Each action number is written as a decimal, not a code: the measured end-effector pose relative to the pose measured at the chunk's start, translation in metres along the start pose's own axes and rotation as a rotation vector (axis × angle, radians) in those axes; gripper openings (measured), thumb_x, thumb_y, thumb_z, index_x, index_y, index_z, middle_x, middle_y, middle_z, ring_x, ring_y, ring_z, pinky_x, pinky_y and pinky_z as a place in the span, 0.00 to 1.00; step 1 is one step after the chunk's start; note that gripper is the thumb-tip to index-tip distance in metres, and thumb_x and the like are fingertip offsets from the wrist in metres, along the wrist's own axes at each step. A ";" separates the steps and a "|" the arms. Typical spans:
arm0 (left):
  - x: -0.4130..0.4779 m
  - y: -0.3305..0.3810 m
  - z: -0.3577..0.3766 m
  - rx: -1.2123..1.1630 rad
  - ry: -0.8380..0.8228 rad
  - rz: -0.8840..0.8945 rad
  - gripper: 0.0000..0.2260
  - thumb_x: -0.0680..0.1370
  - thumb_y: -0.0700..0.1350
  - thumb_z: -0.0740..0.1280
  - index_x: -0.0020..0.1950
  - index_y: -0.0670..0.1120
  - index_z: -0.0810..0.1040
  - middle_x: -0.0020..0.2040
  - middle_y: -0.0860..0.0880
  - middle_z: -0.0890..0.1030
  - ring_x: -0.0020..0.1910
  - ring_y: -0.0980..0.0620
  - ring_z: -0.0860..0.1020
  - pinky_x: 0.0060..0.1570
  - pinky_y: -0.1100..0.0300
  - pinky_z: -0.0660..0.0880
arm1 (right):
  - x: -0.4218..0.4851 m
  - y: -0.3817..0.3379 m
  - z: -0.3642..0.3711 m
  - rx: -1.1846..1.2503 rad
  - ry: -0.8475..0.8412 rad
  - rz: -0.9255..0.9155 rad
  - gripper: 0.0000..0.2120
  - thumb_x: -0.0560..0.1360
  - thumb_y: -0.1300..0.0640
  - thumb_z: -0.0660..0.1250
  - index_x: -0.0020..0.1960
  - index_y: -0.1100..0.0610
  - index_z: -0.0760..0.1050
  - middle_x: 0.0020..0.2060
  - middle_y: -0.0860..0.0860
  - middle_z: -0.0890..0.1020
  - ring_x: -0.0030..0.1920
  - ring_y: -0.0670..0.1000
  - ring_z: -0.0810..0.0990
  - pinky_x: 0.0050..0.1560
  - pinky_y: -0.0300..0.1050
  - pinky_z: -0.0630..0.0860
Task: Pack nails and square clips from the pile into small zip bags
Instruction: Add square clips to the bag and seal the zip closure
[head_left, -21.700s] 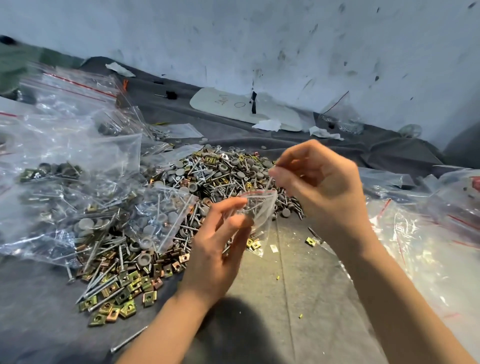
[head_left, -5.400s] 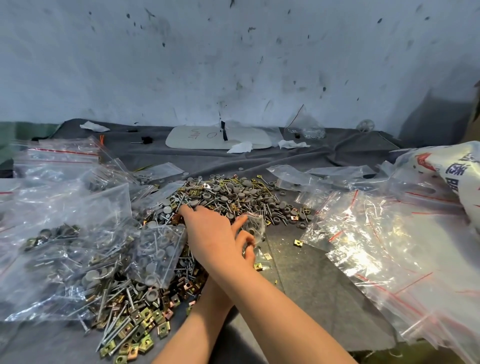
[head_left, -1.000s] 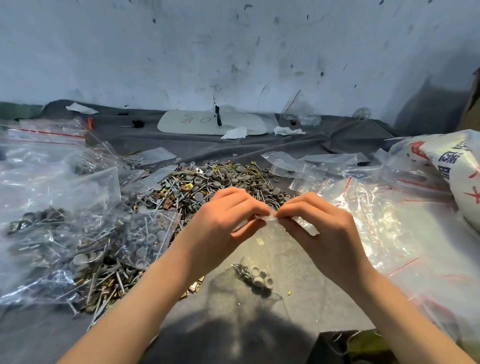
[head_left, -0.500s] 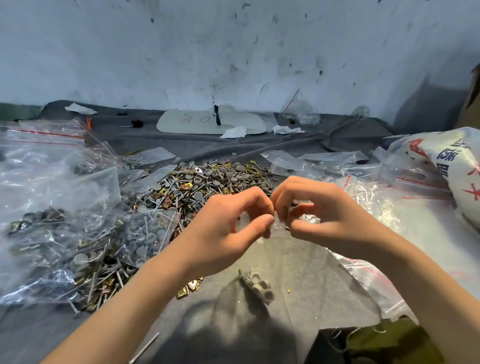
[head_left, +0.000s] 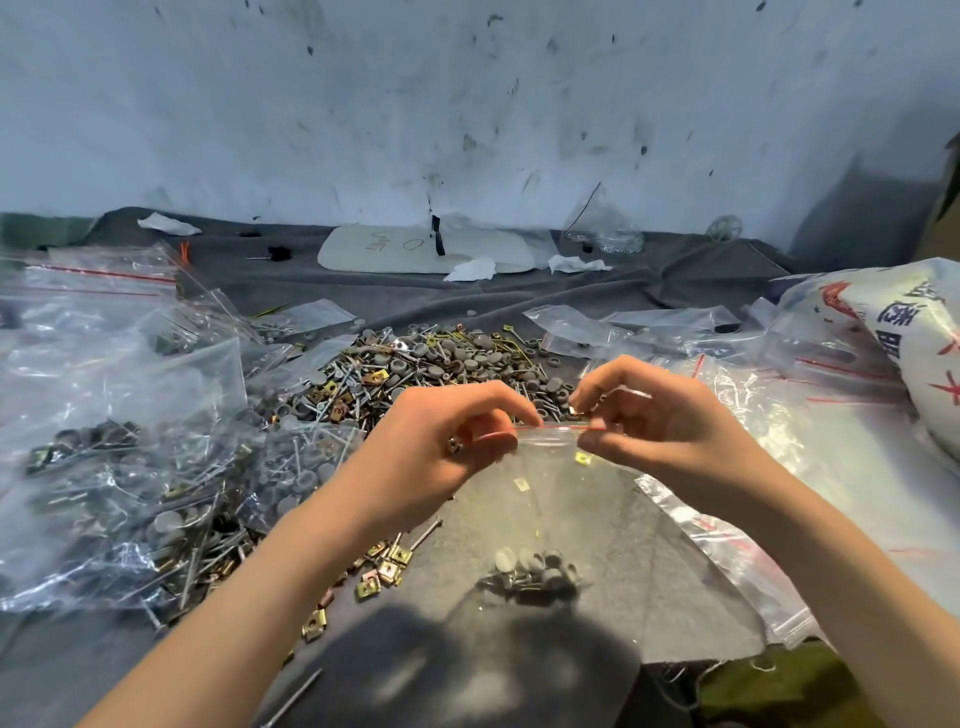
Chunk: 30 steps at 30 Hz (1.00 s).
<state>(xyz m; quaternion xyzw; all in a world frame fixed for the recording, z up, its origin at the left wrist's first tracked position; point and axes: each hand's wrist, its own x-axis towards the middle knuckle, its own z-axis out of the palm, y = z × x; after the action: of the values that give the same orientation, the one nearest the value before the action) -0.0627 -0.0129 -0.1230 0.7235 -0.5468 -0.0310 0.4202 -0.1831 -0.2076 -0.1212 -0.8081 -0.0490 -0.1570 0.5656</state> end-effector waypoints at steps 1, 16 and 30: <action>0.000 0.001 0.001 -0.017 0.010 -0.012 0.15 0.73 0.34 0.71 0.55 0.51 0.80 0.41 0.54 0.82 0.42 0.58 0.80 0.45 0.64 0.78 | -0.001 0.000 -0.002 0.014 -0.005 0.027 0.12 0.67 0.61 0.75 0.48 0.53 0.78 0.38 0.49 0.79 0.37 0.48 0.75 0.41 0.38 0.74; -0.009 0.006 0.000 -0.145 0.189 -0.250 0.20 0.71 0.40 0.75 0.56 0.60 0.77 0.39 0.58 0.84 0.43 0.62 0.81 0.55 0.52 0.77 | -0.005 0.002 -0.002 -0.088 0.156 0.052 0.29 0.67 0.69 0.74 0.61 0.45 0.76 0.36 0.57 0.82 0.41 0.60 0.80 0.46 0.43 0.76; -0.010 0.020 0.013 -0.092 0.162 -0.126 0.20 0.71 0.41 0.75 0.60 0.58 0.78 0.39 0.58 0.83 0.46 0.63 0.80 0.55 0.67 0.72 | 0.003 -0.019 0.026 -0.556 0.035 -0.144 0.05 0.67 0.61 0.77 0.40 0.54 0.82 0.34 0.42 0.81 0.37 0.41 0.78 0.43 0.43 0.76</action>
<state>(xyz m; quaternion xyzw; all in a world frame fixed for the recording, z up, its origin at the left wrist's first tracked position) -0.0884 -0.0130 -0.1222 0.7365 -0.4625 -0.0240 0.4930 -0.1799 -0.1770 -0.1111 -0.9237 -0.0515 -0.2181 0.3107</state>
